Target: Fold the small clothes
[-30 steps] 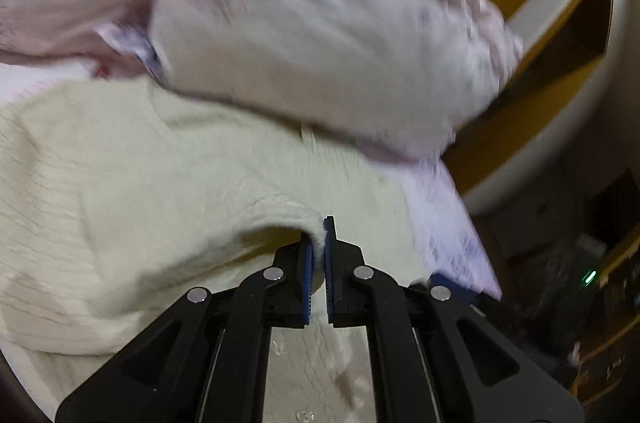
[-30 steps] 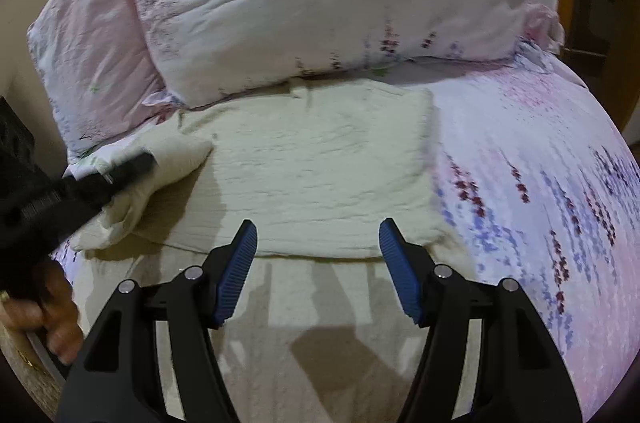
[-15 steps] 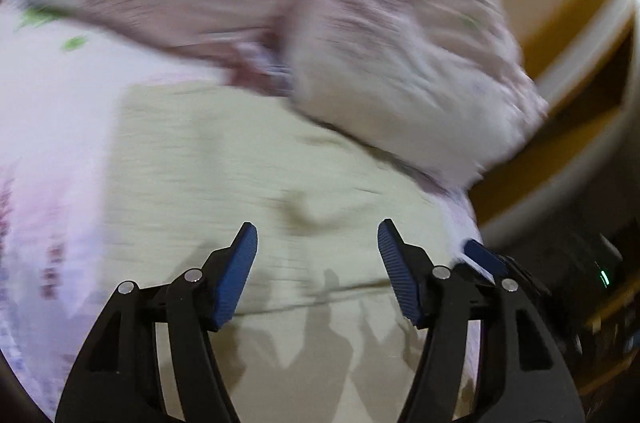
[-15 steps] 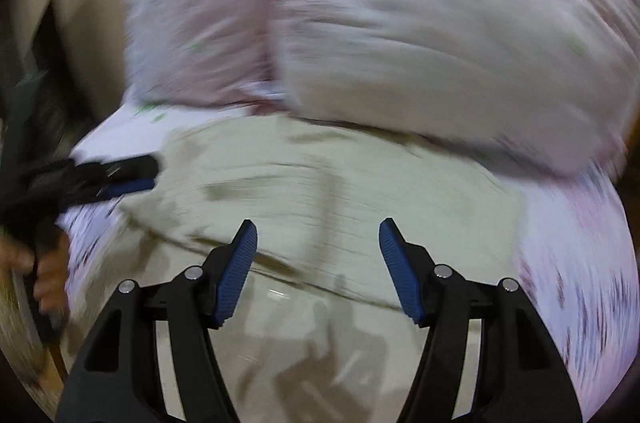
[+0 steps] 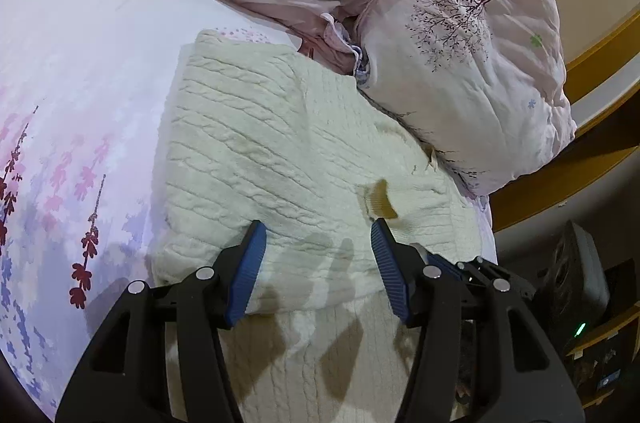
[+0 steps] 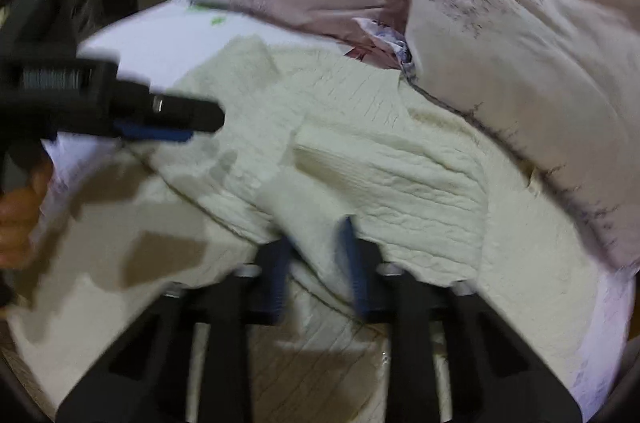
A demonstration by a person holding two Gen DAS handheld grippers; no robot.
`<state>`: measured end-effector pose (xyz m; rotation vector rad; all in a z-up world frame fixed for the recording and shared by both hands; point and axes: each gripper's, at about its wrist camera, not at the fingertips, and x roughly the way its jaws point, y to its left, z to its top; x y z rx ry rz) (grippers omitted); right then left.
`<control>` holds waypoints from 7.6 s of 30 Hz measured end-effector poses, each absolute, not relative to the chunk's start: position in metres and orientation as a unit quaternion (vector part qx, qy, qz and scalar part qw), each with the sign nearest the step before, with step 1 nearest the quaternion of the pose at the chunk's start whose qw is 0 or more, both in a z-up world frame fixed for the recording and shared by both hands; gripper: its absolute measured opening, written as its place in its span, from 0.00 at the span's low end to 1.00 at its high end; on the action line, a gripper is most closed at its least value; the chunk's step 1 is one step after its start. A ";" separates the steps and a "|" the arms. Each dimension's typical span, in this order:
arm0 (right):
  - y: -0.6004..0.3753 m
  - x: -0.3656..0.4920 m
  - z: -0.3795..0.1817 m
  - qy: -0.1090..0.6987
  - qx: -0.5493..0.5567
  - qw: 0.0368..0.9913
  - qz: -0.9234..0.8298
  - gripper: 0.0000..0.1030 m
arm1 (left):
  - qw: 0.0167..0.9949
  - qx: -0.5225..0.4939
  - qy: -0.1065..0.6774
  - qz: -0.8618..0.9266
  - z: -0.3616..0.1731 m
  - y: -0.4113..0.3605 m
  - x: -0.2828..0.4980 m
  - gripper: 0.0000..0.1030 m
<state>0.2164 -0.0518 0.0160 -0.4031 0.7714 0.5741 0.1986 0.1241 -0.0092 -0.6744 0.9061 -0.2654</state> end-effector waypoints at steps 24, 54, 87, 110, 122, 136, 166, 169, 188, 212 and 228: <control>-0.295 0.235 -0.007 0.391 0.279 0.877 0.027 0.05 | 0.853 -0.271 0.427 -0.126 0.002 0.108 0.195 0.75; -0.373 0.044 -0.036 0.474 0.237 0.828 0.186 0.38 | 0.833 -0.295 0.428 -0.191 -0.010 0.140 -0.013 0.54; -0.327 0.086 0.091 0.214 0.102 0.961 0.140 0.07 | 0.920 -0.181 0.318 -0.137 0.087 0.121 0.072 0.04; -0.307 0.304 0.041 0.293 0.159 0.941 0.053 0.07 | 0.900 -0.249 0.350 -0.079 0.025 0.138 0.278 0.04; -0.301 0.334 0.022 0.333 0.166 0.927 0.047 0.07 | 0.878 -0.288 0.374 -0.077 0.005 0.147 0.299 0.04; -0.317 0.327 0.027 0.344 0.202 0.916 0.051 0.44 | 0.860 -0.321 0.388 -0.081 0.012 0.150 0.297 0.42; -0.335 0.223 0.018 0.352 0.177 0.916 0.073 0.07 | 0.884 -0.193 0.417 -0.085 0.022 0.147 0.207 0.04; -0.337 0.221 0.005 0.375 0.167 0.910 0.053 0.07 | 0.882 -0.183 0.428 -0.080 0.015 0.147 0.205 0.04; -0.319 0.305 0.006 0.397 0.140 0.906 0.041 0.11 | 0.914 -0.117 0.384 -0.055 0.038 0.116 0.222 0.34; -0.202 0.279 0.031 0.359 0.033 0.922 0.144 0.28 | 0.904 -0.198 0.378 -0.030 0.033 0.146 0.228 0.71; -0.116 0.272 0.004 0.395 -0.054 0.903 0.163 0.31 | 0.841 -0.338 0.417 -0.067 -0.001 0.161 0.243 0.71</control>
